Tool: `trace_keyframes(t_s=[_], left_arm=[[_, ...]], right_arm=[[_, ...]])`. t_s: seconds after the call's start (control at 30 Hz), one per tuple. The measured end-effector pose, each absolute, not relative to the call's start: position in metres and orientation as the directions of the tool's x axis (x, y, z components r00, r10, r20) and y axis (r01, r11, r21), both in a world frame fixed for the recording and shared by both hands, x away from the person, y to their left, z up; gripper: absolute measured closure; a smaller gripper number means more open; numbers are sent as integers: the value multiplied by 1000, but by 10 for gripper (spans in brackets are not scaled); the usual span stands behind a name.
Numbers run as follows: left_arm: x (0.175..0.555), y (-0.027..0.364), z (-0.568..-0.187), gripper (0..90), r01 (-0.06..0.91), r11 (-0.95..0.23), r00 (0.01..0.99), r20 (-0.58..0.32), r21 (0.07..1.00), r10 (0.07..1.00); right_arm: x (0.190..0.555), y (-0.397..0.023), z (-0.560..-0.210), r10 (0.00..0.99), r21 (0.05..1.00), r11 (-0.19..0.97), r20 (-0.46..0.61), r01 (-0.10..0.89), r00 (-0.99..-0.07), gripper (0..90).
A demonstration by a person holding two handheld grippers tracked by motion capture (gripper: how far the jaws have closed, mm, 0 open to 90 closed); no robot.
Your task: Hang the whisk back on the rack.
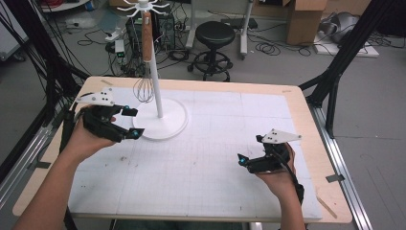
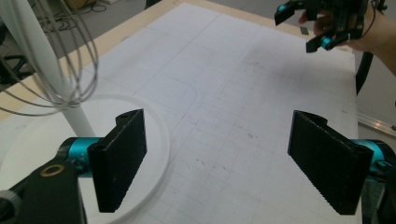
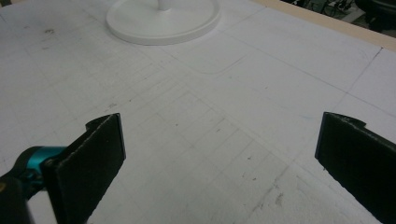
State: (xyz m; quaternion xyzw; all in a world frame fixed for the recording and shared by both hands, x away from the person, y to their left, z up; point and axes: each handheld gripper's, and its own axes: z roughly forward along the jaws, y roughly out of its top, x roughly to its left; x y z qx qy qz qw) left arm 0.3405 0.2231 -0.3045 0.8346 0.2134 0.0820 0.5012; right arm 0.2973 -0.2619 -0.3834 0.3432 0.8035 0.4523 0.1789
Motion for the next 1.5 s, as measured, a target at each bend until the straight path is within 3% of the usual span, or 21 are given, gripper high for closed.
trace_keyframes(t_s=[0.4, 0.67, 0.93, 1.5], left_arm=[[321, 223, -343, 113, 285, -404, 878, -69, 869, 473], [307, 227, -354, 100, 252, -372, 879, -50, 893, 474], [310, 226, -371, 82, 287, -388, 873, -72, 876, 483], [317, 229, -371, 16, 285, -324, 868, -99, 902, 487]], right_arm=[[298, -264, -382, 715, 856, 346, 23, 383, -698, 4], [298, -263, -383, 715, 850, 355, 21, 389, -699, 4], [298, -264, -383, 714, 852, 350, 27, 390, -700, 4], [299, -265, -396, 697, 830, 365, 57, 422, -715, 4]])
